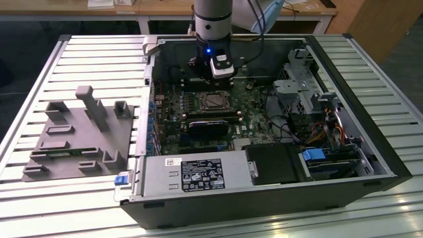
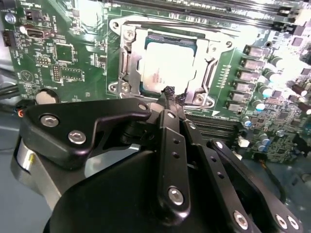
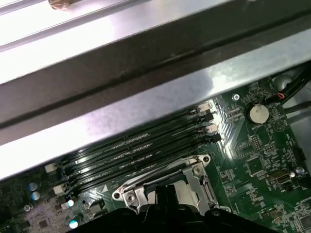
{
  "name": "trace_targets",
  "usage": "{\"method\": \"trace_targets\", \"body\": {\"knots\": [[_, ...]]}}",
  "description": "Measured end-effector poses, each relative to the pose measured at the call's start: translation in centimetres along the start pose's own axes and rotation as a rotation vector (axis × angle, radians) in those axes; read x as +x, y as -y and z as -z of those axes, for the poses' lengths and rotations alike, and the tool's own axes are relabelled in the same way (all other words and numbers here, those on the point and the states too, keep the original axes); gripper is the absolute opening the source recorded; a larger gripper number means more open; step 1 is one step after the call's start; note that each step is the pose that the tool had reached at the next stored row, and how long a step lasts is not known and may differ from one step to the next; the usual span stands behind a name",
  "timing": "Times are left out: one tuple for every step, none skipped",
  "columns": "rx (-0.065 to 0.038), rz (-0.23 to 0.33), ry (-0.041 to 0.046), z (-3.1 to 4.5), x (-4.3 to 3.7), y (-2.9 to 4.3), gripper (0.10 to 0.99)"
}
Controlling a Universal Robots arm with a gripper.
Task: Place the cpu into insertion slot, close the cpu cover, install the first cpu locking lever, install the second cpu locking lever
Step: 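Install the first cpu locking lever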
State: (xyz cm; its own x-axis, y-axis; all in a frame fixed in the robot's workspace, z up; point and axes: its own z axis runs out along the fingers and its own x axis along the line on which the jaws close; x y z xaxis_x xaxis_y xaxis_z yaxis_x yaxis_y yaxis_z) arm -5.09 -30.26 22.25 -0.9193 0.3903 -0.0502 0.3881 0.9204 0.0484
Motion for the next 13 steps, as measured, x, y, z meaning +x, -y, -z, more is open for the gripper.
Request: {"method": "trace_targets", "body": {"knots": [[0.000, 0.000, -0.0002, 0.01, -0.05, 0.03, 0.102], [0.000, 0.000, -0.0003, 0.00, -0.12, 0.09, 0.102], [0.000, 0.000, -0.0003, 0.00, -0.23, 0.19, 0.102], [0.000, 0.000, -0.0004, 0.00, -0.34, 0.31, 0.102], [0.000, 0.000, -0.0003, -0.01, -0.45, 0.43, 0.102], [0.000, 0.000, -0.0003, -0.01, -0.58, 0.58, 0.102], [0.000, 0.000, -0.0004, -0.01, -0.71, 0.73, 0.102], [0.000, 0.000, -0.0003, -0.01, -0.83, 0.87, 0.102], [0.000, 0.000, -0.0004, -0.01, -0.95, 1.02, 0.102], [0.000, 0.000, -0.0004, -0.01, -1.07, 1.17, 0.102], [0.000, 0.000, -0.0004, -0.02, -1.18, 1.33, 0.102], [0.000, 0.000, -0.0003, -0.02, -1.29, 1.48, 0.102], [0.000, 0.000, -0.0004, -0.01, -1.38, 1.62, 0.102]]}}
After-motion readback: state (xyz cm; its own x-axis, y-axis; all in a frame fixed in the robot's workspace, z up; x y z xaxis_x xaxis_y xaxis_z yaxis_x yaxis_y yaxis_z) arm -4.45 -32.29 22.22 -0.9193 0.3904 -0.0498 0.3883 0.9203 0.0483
